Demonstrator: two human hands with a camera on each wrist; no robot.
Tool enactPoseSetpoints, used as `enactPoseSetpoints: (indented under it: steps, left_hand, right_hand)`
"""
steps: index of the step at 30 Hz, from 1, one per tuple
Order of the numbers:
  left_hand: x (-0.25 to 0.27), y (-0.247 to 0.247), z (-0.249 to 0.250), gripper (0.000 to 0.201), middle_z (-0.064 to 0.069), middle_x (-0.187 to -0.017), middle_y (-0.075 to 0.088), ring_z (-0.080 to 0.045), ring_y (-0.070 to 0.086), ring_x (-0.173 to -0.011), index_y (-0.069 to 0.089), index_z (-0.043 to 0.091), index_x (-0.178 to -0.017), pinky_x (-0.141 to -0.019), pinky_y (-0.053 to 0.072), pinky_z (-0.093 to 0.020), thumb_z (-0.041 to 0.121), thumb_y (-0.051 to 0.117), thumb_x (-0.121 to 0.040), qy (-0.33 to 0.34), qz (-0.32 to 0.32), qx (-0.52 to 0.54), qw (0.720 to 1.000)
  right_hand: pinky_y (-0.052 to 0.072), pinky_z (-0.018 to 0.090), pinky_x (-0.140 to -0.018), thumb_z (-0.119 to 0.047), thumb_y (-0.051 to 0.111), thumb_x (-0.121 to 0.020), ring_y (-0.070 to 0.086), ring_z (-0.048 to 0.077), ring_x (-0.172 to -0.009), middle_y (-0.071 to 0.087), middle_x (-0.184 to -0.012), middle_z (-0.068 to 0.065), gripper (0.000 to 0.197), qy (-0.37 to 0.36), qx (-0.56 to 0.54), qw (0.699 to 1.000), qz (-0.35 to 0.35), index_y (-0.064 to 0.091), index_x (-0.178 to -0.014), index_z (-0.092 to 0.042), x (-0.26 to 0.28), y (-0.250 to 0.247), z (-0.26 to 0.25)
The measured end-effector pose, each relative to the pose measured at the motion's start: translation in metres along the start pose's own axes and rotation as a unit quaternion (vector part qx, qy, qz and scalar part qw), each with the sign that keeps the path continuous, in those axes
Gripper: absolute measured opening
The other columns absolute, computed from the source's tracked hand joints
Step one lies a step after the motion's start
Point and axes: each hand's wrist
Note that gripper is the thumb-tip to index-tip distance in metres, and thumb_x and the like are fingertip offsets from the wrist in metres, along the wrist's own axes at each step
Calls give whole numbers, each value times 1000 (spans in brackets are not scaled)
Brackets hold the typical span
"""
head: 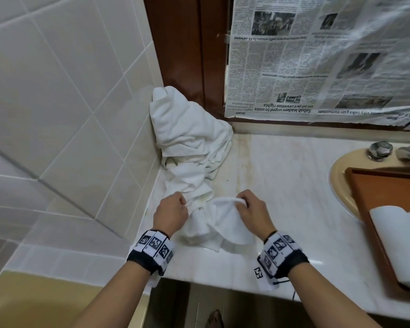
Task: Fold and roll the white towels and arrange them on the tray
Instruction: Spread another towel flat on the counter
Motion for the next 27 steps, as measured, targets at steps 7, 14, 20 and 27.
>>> enactPoseSetpoints:
  steps: [7,14,20,27]
  left_hand:
    - [59,7,35,8,4,-97,64,-13,61,-88,62,25,-90,-82,55,-32,29,64,-84,-27,-151,-54,987]
    - [93,76,103,58,3,-136,44,-23,45,-120,43,32,-142,-97,45,-40,43,64,-90,159,-35,-44,986]
    - [96,99,105,39,-5,-127,46,-28,49,-116,56,25,-124,-95,48,-41,8,49,-89,71,-70,-179,979]
    - [132,70,98,17,4,-96,71,-15,71,-93,70,21,-105,-64,52,-19,23,65,-89,15,-359,-138,923]
  right_hand:
    - [39,3,-71,-19,57,-96,57,-8,-93,66,-99,-17,15,-28,-27,996,79,64,-106,-27,48,-97,14]
    - [46,13,-77,-5,57,-93,63,2,-91,69,-98,-18,27,-101,-26,994,34,68,-105,-26,97,-143,35]
    - [41,15,-71,-11,55,-95,60,4,-79,68,-95,-16,26,-100,-22,994,30,64,-109,-31,118,-176,54]
    - [51,31,-85,-19,59,-96,63,2,-95,69,-99,-13,16,-63,-51,995,64,60,-110,-26,119,-212,55]
Point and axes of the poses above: each hand's wrist, its own x-axis away from the middle knuckle, its own y-axis out of the palm, z = x × y
